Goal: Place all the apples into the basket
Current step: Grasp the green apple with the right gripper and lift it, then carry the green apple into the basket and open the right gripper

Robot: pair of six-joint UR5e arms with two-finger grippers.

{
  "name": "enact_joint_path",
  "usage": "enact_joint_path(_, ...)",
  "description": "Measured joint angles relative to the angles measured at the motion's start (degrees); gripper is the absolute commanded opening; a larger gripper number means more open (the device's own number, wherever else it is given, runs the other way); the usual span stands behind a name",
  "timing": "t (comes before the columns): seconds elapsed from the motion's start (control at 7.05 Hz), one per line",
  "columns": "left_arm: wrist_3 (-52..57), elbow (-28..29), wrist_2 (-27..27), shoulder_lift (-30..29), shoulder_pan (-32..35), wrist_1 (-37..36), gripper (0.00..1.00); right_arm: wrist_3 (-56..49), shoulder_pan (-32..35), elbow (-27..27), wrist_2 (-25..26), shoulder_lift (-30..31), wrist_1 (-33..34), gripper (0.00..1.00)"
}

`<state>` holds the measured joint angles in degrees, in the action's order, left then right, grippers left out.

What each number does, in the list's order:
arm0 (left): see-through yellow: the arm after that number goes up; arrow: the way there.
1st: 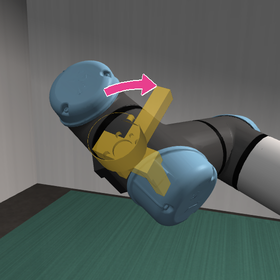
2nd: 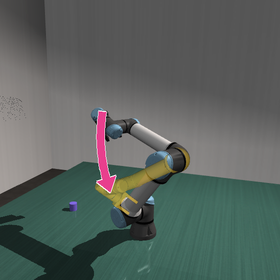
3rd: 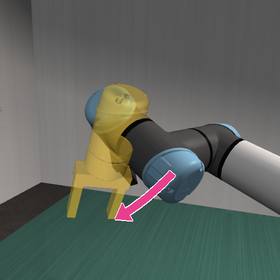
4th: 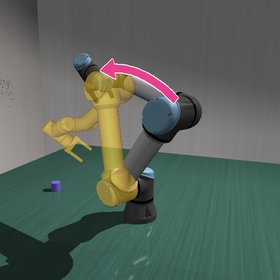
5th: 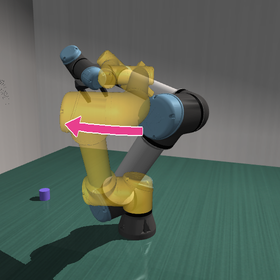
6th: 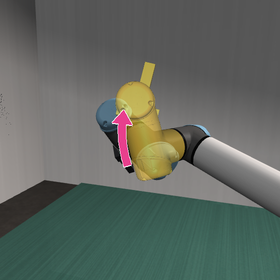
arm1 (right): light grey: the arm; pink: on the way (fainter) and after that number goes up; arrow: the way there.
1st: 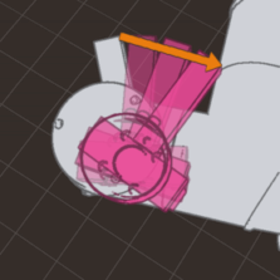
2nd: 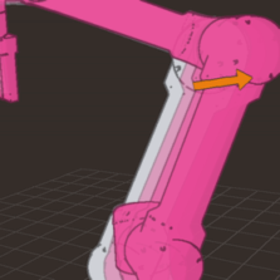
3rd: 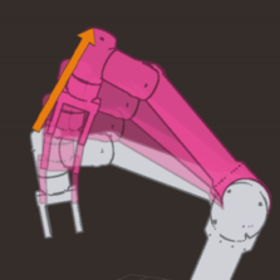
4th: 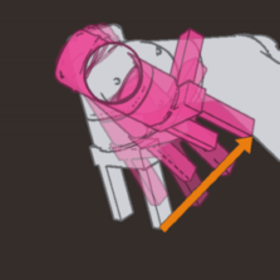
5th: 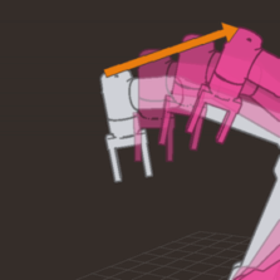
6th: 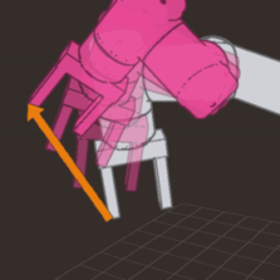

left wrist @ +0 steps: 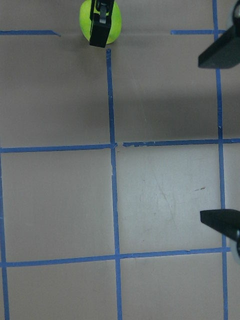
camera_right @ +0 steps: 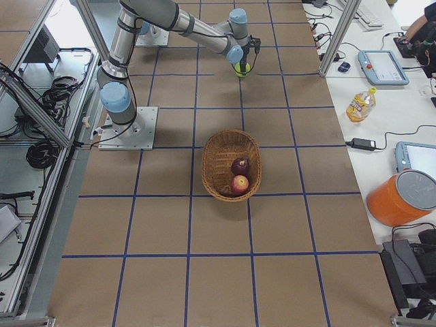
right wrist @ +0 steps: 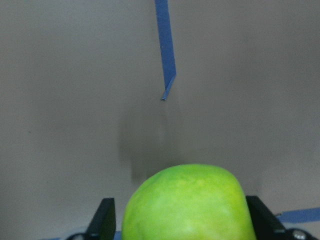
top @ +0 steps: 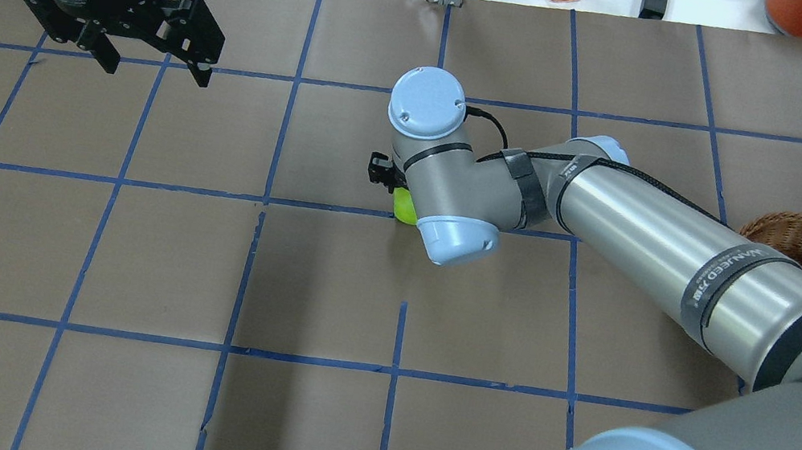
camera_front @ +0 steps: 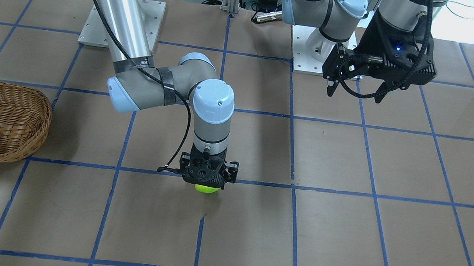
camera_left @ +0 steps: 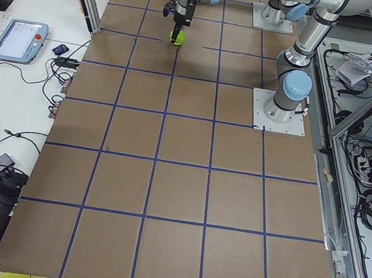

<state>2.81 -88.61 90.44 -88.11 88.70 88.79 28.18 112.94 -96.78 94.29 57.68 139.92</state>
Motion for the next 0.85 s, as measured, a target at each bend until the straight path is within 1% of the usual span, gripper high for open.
enact_joint_path(0.14, -0.1, 0.1, -0.3, 0.0, -0.1, 0.1, 1.00, -2.0, -0.8, 0.1, 1.0, 1.7, -2.6, 0.63)
enact_joint_path(0.28, -0.3, 0.1, -0.6, -0.1, -0.1, 0.1, 1.00, -4.9, -3.0, 0.0, 1.4, 5.1, -6.8, 0.62)
enact_joint_path(0.43, -0.4, 0.5, -0.8, -0.3, -0.1, 0.1, 1.00, -9.1, -7.8, -0.5, 1.3, 9.8, -11.8, 0.62)
enact_joint_path(0.57, -0.4, 1.4, -0.8, -0.8, -0.1, 0.7, 1.00, -14.8, -14.2, -1.3, 1.2, 14.4, -15.9, 0.62)
enact_joint_path(0.71, -0.4, 2.8, -0.8, -1.5, -0.1, 1.8, 1.00, -23.0, -21.0, -2.7, 1.1, 17.9, -18.3, 0.61)
enact_joint_path(0.85, -0.4, 4.5, -0.9, -2.4, -0.1, 3.1, 1.00, -33.6, -28.3, -4.8, 1.0, 20.1, -18.8, 0.61)
